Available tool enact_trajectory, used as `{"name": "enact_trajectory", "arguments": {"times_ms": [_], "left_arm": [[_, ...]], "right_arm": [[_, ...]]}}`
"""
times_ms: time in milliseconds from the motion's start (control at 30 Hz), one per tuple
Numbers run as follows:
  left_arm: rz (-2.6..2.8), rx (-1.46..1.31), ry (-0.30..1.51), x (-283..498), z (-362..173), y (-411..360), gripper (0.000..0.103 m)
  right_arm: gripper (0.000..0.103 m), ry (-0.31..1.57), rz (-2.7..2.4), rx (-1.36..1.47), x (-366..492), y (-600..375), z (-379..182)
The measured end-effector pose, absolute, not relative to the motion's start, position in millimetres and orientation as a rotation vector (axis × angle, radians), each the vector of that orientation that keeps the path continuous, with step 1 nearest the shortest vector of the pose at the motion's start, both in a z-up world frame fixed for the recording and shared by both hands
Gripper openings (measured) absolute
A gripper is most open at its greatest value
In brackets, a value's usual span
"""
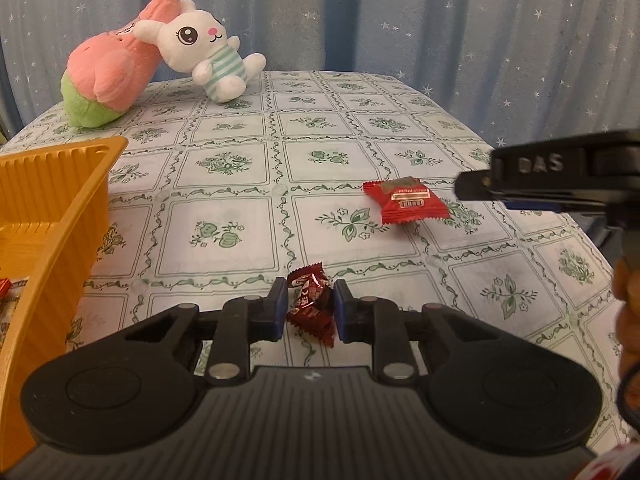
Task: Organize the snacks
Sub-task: 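Grasp the dark red wrapped candy with the left tool while the right tool grasps the red printed packet, then carry both held candies over the orange tray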
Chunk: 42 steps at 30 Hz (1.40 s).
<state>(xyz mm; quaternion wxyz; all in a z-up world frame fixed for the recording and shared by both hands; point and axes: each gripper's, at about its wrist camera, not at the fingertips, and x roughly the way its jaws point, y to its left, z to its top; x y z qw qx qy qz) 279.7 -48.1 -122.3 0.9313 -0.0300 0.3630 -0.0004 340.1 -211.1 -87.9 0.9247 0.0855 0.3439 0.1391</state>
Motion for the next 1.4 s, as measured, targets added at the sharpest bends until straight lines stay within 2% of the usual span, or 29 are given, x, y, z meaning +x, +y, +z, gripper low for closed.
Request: {"name": "enact_trajectory", "arguments": {"times_ms": [567,600,667,767,1067,1400], "left_arm": [[0.017,-0.12,0.731,258.0,-112.6,-40.1,0.021],[0.019,-0.122,0.733,257.7,-112.6,-39.7,0.021],[0.021,-0.124,0.734,256.5,-112.6,-39.3,0.021],[0.02,-0.131,0.741,254.3,-112.8,-39.2,0.021],[0.008,-0.152,0.743,236.6,-101.2,-38.3,0.021],[-0.006,-0.173,0.736,199.6,-76.0,-34.2,0.021]], "right_arm": [[0.048,0.745,0.378,0.095,373.7,-165.6,-107.7],[0.047,0.748,0.376,0.088,374.7,-163.9,-109.1],[0.032,0.759,0.378,0.081,376.3,-162.8,-111.7],[0.027,0.765,0.375,0.083,374.4,-165.0,-113.7],[0.025,0.784,0.329,0.168,350.8,-186.5,-99.9],[0.025,0.772,0.278,0.203,276.7,-202.8,-73.8]]}}
